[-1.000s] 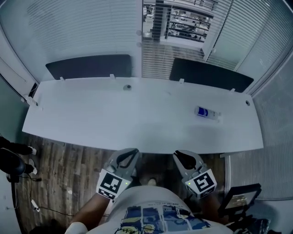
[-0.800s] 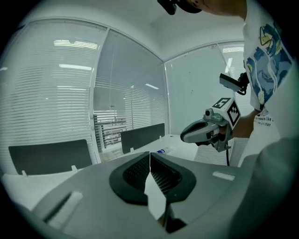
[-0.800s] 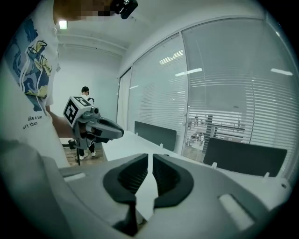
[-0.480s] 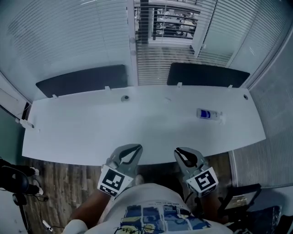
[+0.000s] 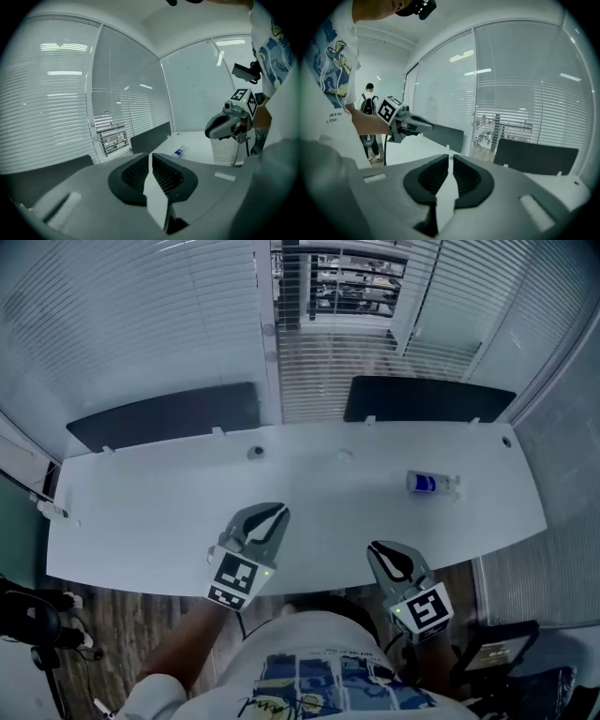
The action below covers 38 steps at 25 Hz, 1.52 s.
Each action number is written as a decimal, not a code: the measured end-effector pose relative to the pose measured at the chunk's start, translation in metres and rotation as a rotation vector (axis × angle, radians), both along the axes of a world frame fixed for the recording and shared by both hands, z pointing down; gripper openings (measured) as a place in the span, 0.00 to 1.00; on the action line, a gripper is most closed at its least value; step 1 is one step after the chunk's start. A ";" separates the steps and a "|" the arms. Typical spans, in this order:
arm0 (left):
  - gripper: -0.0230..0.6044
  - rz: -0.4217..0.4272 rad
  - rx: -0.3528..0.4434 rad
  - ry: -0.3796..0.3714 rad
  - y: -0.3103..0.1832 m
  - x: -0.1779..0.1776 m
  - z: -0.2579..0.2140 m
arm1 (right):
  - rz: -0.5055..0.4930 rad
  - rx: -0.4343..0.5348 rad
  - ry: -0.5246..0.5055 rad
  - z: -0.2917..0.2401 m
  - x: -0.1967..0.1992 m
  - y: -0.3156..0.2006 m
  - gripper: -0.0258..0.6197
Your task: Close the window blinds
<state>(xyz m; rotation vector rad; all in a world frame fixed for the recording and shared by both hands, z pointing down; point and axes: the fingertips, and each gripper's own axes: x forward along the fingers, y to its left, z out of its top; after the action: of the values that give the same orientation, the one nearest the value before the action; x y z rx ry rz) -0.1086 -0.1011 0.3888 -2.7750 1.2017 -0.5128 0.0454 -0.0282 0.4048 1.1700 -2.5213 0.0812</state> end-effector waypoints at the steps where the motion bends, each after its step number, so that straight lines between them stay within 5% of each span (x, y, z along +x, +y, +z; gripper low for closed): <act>1: 0.09 -0.007 0.011 -0.011 -0.013 0.001 0.001 | 0.001 0.000 0.003 0.002 0.003 -0.008 0.07; 9: 0.15 -0.079 0.098 -0.123 -0.114 0.002 -0.003 | 0.014 0.006 -0.012 0.003 0.027 -0.054 0.07; 19: 0.19 -0.197 0.112 -0.239 -0.217 -0.009 -0.005 | 0.026 -0.025 0.003 0.013 0.059 -0.086 0.07; 23: 0.19 -0.246 0.126 -0.338 -0.259 -0.011 0.000 | 0.036 -0.040 -0.020 0.021 0.081 -0.092 0.07; 38: 0.22 -0.331 0.163 -0.573 -0.356 -0.038 0.010 | 0.091 -0.078 -0.026 0.033 0.117 -0.098 0.07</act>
<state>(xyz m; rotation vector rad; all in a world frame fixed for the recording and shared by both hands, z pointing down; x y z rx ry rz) -0.1461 -0.4570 0.3991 -2.0761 1.4571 -1.0853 0.1620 -0.1258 0.4378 1.2598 -2.4635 0.2171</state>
